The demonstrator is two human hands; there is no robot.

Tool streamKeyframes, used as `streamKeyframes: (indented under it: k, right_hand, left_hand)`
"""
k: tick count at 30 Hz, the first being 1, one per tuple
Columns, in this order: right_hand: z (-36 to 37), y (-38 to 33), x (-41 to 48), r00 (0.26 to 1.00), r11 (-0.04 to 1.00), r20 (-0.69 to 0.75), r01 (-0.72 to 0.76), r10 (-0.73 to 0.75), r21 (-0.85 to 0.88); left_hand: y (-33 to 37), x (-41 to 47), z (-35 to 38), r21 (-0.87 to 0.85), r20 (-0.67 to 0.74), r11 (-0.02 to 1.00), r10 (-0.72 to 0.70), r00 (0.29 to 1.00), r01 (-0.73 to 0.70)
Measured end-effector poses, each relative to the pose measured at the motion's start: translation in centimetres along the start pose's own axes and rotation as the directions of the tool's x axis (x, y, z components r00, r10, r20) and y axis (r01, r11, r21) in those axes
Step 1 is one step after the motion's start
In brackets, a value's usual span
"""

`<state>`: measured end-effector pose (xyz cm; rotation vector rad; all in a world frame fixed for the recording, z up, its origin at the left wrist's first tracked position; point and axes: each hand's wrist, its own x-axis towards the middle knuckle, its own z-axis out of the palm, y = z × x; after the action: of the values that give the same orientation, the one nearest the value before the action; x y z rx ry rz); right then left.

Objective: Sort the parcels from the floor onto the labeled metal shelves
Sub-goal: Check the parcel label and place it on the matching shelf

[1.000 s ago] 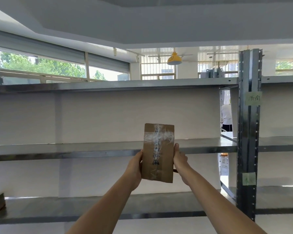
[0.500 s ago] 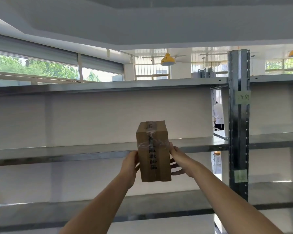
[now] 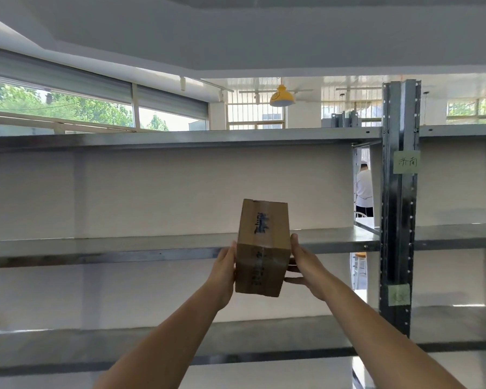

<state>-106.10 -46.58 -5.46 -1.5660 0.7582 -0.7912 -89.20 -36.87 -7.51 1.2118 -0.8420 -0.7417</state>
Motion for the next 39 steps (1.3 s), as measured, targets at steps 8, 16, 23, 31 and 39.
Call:
streamKeyframes:
  k: [8,16,23,31,39]
  right_hand:
    - [-0.7,0.4,-0.6,1.0,1.0,-0.002,0.031,-0.031,0.005]
    - [-0.7,1.8,-1.2,0.997,0.996,-0.019,0.075,-0.074,0.052]
    - [-0.2,2.1,-1.6,0.998,0.995,-0.019,0.063,-0.062,0.083]
    - [0.6,2.0,-1.9,0.998,0.991,-0.023,0.057,-0.055,0.118]
    - [1.6,1.7,-2.3,0.997,0.994,-0.02,0.07,-0.068,0.08]
  left_hand:
    - [-1.6,-0.3,0.7,-0.07,-0.093,0.997,0.017,0.995,-0.024]
    - [-2.1,-0.9,0.3,-0.099,-0.108,0.995,0.016,0.994,-0.027]
    - [-2.2,-2.2,0.1,-0.042,-0.106,0.999,0.015,0.994,-0.02]
    - [-1.5,-3.1,-0.1,0.0,-0.125,1.0,0.017,0.992,-0.017]
    - [-1.2,-4.2,0.0,0.015,-0.11,1.0,-0.001,0.994,0.002]
